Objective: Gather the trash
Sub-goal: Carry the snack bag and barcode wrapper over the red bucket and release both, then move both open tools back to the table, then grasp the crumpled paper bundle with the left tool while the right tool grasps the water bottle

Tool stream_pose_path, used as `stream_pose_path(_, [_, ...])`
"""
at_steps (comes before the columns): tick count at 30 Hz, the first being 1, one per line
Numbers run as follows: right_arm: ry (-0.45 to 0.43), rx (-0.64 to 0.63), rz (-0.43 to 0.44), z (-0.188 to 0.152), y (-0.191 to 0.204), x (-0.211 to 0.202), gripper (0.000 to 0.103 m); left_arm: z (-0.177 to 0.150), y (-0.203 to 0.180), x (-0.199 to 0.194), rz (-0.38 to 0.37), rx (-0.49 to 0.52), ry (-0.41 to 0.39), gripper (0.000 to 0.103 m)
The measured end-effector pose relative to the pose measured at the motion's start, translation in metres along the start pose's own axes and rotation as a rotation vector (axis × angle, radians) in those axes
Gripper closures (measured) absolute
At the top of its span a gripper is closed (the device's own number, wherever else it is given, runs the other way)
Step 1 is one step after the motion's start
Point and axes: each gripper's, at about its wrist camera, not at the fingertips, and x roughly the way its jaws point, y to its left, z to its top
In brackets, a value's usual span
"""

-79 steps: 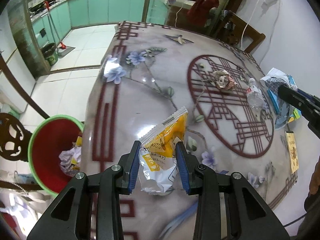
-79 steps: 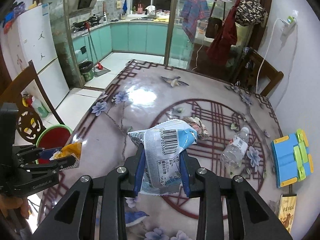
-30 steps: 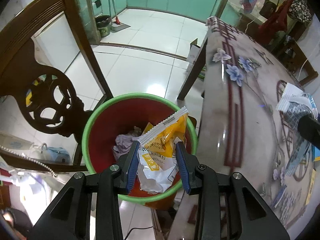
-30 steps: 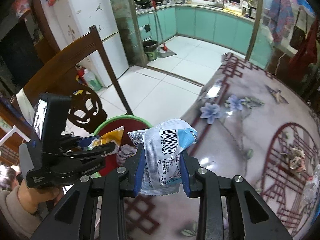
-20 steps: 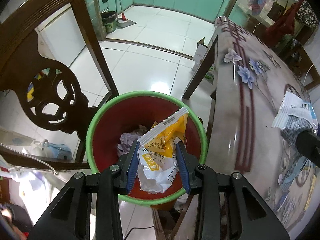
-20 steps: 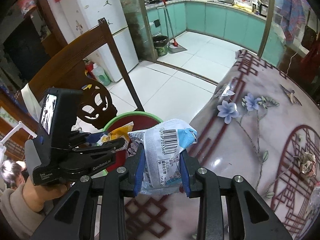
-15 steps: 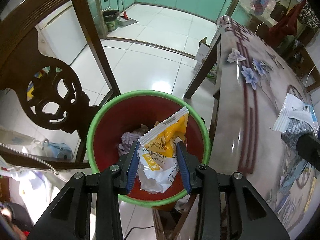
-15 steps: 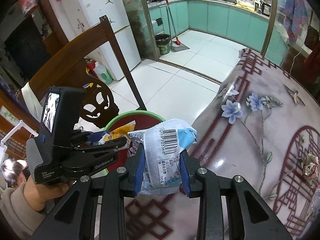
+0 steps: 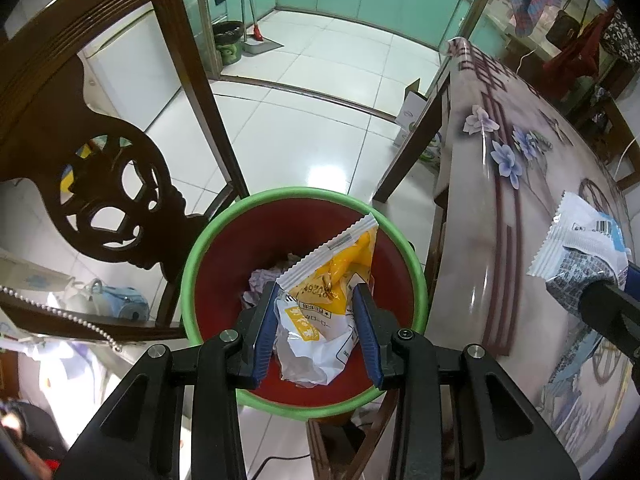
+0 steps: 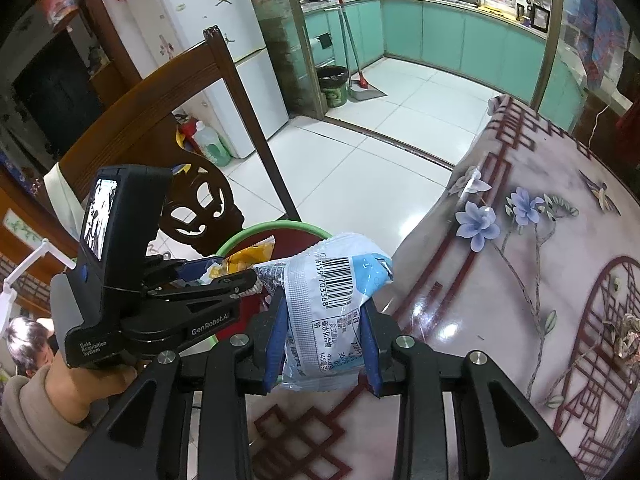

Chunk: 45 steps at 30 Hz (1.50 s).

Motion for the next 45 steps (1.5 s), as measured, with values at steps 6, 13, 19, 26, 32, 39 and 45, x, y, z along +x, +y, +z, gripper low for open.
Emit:
stream_pose_path(6, [-0.014, -0.014, 0.006, 0.001, 0.001, 0.001, 0.070, 0.003, 0.001, 0.002, 0.017, -0.002, 0.008, 0.051])
stream_pose_path(13, [-0.073, -0.014, 0.001, 0.002, -0.001, -0.008, 0.050, 0.005, 0.001, -0.006, 0.025, -0.006, -0.021, 0.027])
stream_pose_path(19, [-0.085, 0.047, -0.006, -0.001, -0.017, -0.024, 0.050, 0.003, 0.000, -0.016, 0.024, -0.023, -0.041, 0.022])
stream_pose_path(26, [-0.151, 0.215, -0.145, -0.053, -0.087, -0.080, 0.046, -0.004, -0.032, -0.039, -0.002, 0.054, -0.089, 0.022])
stream_pose_path(32, [-0.133, 0.410, -0.398, -0.120, -0.195, -0.135, 0.046, -0.012, -0.083, -0.050, -0.051, 0.149, -0.095, 0.021])
stream_pose_path(39, [-0.172, 0.806, -0.576, -0.173, -0.375, -0.190, 0.034, -0.039, -0.176, -0.063, -0.140, 0.251, -0.080, 0.021])
stream_pose_path(45, [-0.034, 1.079, -0.466, -0.210, -0.483, -0.154, 0.033, -0.050, -0.266, -0.072, -0.236, 0.314, -0.065, 0.021])
